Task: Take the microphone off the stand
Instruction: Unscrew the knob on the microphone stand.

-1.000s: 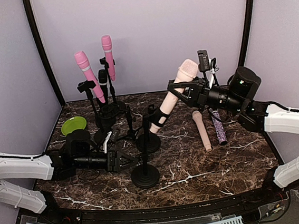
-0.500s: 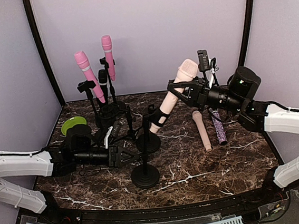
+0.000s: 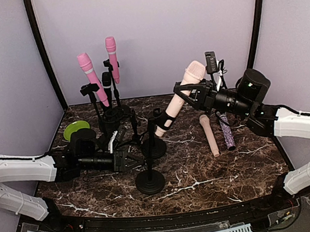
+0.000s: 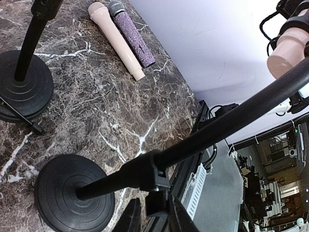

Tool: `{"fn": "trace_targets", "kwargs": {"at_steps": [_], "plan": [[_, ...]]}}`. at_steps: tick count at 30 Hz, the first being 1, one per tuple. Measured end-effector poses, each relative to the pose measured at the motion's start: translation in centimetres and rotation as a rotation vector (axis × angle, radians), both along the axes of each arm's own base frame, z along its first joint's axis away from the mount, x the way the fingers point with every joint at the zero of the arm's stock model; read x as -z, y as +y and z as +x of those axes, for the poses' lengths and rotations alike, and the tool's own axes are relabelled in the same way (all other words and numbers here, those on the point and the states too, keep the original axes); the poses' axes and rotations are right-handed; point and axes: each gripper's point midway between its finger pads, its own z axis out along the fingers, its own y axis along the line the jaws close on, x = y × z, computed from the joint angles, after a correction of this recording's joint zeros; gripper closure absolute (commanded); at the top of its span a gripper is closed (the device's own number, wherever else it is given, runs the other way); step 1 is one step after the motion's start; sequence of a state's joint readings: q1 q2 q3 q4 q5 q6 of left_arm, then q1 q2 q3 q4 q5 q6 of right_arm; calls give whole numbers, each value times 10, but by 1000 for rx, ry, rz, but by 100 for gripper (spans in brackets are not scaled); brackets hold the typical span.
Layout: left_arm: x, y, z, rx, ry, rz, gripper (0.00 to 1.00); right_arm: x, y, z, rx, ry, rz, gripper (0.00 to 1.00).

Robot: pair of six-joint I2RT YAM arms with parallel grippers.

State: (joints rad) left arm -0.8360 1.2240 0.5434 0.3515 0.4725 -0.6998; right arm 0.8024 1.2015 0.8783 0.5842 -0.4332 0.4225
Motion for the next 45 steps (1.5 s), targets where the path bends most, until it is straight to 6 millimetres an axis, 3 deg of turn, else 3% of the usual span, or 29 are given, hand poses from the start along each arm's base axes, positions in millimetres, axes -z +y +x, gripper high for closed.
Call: {"fn": "trace_targets", "kwargs": {"at_steps": [12, 24, 31, 36, 40, 45], "plan": [[-3, 4, 9, -40, 82, -62, 100, 0, 1, 3, 11, 1, 1, 75], [5, 8, -3, -60, 279, -158, 98, 0, 12, -8, -38, -28, -18, 75], [7, 11, -5, -71, 311, -214, 81, 0, 15, -13, -53, -41, -25, 74], [1, 12, 8, -87, 223, -119, 55, -3, 18, -14, -48, -48, -46, 74], [-32, 20, 25, -122, 16, -41, 46, -4, 26, -16, -49, -54, -71, 74], [-75, 43, 26, -135, -279, 6, 47, -4, 33, -19, -49, -65, -90, 74]]}}
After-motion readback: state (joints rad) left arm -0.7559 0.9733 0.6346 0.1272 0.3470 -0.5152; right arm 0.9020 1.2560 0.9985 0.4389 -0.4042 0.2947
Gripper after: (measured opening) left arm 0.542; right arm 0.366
